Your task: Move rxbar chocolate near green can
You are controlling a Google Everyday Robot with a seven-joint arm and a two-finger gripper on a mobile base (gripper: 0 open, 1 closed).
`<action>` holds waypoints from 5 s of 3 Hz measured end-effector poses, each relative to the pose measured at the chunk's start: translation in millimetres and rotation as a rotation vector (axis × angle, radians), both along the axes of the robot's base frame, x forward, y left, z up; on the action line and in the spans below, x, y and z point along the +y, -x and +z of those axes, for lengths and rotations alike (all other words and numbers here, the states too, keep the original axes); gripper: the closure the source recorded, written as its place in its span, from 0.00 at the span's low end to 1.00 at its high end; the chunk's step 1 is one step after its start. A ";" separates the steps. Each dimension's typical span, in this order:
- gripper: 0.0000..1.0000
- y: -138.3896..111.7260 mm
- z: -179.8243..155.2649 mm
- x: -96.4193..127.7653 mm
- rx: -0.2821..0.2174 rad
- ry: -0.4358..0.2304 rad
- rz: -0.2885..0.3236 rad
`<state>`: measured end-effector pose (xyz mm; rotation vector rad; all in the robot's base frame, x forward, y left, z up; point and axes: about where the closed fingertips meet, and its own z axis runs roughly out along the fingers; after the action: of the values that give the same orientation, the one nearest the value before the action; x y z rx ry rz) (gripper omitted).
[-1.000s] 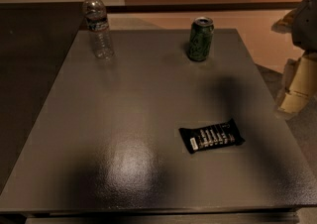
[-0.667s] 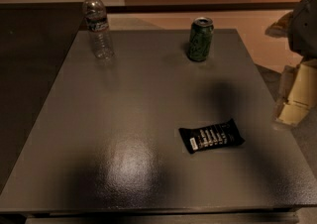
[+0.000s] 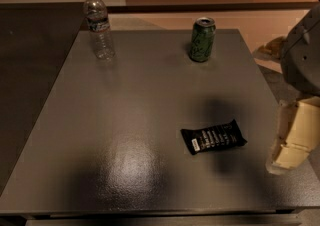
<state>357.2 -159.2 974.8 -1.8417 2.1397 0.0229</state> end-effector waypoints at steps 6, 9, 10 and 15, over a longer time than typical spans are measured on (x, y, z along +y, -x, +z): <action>0.00 -26.8 -122.8 0.6 0.076 -0.075 0.037; 0.26 -37.6 -144.4 10.7 0.125 -0.154 0.027; 0.48 -40.3 -141.5 10.2 0.127 -0.179 0.025; 1.00 -123.2 -94.2 -11.5 0.016 -0.191 -0.071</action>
Offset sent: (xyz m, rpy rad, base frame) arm 0.0036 -0.0006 -0.0923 -0.0109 0.0327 0.0535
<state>480.4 -170.7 880.6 -1.6622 2.1309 0.2182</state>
